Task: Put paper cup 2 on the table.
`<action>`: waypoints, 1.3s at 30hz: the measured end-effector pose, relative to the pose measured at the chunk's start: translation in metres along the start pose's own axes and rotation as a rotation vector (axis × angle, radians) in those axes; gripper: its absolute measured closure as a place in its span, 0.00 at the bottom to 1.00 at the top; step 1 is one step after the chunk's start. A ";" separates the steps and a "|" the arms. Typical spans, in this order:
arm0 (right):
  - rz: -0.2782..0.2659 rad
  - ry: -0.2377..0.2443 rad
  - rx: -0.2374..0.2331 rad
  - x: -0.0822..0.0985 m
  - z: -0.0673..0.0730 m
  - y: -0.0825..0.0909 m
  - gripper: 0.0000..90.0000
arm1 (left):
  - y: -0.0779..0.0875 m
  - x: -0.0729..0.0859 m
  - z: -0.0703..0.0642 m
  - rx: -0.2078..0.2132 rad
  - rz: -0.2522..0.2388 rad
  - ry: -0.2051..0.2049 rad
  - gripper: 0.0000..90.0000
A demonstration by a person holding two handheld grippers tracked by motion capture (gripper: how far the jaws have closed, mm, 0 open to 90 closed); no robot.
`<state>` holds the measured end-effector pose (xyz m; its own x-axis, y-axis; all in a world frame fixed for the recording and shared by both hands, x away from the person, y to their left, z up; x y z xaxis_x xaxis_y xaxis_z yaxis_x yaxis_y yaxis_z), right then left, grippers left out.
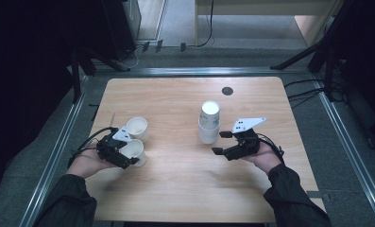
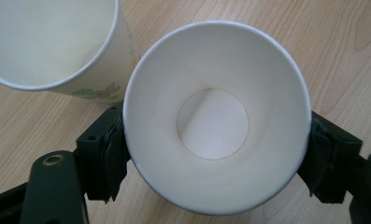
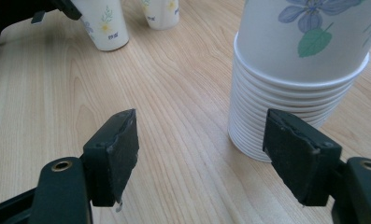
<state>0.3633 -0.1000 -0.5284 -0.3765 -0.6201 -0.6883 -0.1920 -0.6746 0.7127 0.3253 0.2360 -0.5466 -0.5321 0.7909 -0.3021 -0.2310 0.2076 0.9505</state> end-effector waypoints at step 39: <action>0.001 0.001 -0.002 0.000 0.000 0.001 0.30 | 0.033 -0.001 0.005 0.088 -0.146 0.102 0.14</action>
<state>0.3631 -0.1008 -0.5272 -0.3761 -0.6212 -0.6875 -0.1897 -0.6746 0.7133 0.3223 0.2453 -0.5146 -0.5788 0.6876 -0.4384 -0.2421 0.3684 0.8976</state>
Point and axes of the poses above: each handheld gripper's, and its own axes: y roughly backward along the jaws, x roughly out of its underside, z roughly to its left, the point moved 8 cm from there along -y, roughly forward along the jaws, and after that the axes turned 11 degrees about z, right-handed, at the moved point
